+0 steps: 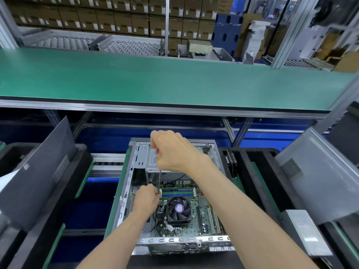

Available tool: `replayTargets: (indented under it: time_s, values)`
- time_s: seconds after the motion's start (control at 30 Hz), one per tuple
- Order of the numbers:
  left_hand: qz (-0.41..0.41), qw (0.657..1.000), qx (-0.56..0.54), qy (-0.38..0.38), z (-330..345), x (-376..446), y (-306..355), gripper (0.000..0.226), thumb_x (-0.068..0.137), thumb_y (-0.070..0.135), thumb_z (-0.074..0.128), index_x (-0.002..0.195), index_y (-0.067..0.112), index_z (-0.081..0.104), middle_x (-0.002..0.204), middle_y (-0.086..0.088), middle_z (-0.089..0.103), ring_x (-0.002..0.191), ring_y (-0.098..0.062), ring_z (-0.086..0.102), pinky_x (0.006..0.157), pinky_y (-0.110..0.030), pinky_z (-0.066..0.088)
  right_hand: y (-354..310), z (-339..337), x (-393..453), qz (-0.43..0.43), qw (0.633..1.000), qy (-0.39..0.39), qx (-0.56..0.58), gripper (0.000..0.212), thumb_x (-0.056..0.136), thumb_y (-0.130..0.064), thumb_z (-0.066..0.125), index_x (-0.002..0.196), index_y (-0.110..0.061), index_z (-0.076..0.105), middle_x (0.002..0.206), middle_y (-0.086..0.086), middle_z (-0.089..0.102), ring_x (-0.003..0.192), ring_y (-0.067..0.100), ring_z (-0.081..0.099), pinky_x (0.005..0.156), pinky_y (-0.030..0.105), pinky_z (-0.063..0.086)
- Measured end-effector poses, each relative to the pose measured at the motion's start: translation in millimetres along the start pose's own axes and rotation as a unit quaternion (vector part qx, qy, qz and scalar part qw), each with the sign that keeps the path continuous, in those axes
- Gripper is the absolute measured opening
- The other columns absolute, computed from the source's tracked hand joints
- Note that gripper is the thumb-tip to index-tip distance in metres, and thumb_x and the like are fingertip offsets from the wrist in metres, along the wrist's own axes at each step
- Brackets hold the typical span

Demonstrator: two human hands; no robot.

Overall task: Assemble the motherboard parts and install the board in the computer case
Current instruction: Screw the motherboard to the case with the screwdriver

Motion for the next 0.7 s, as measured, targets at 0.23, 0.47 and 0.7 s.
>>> replayTargets:
  time_s: [0.23, 0.47, 0.7]
  values:
    - [0.001, 1.0, -0.005, -0.001, 6, 5, -3, 0.027, 0.093, 0.034, 0.067, 0.074, 0.016, 0.072, 0.072, -0.002, 0.069, 0.079, -0.022, 0.065, 0.071, -0.035, 0.056, 1, -2, 3, 0.017, 0.997, 0.026, -0.064, 0.022, 0.087, -0.028, 0.061, 0.094, -0.014, 0.044, 0.081, 0.0, 0.042, 0.078, 0.029, 0.047, 0.065, 0.038, 0.032]
    - [-0.026, 0.999, 0.034, 0.009, 7, 8, -12, 0.016, 0.087, 0.015, 0.064, 0.071, 0.012, 0.066, 0.069, -0.003, 0.065, 0.066, -0.023, 0.063, 0.06, -0.033, 0.056, 1, -5, 3, 0.037, 0.993, 0.043, -0.103, 0.024, 0.097, -0.03, 0.053, 0.089, -0.014, 0.038, 0.07, -0.002, 0.027, 0.073, 0.03, 0.039, 0.064, 0.038, 0.029]
    - [-0.064, 0.997, 0.038, -0.037, 23, 10, -27, 0.017, 0.09, 0.011, 0.057, 0.097, 0.022, 0.066, 0.1, -0.001, 0.068, 0.085, -0.023, 0.063, 0.068, -0.031, 0.053, 2, -2, -1, 0.021, 1.0, -0.005, -0.008, 0.028, 0.079, -0.017, 0.062, 0.104, -0.011, 0.051, 0.099, 0.005, 0.053, 0.08, 0.029, 0.046, 0.065, 0.037, 0.034]
Point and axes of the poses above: each hand's wrist, its own x-axis towards the middle knuckle, its own z-axis out of the palm, y = z × x, the point moved 9 cm from there along x, towards the middle knuckle
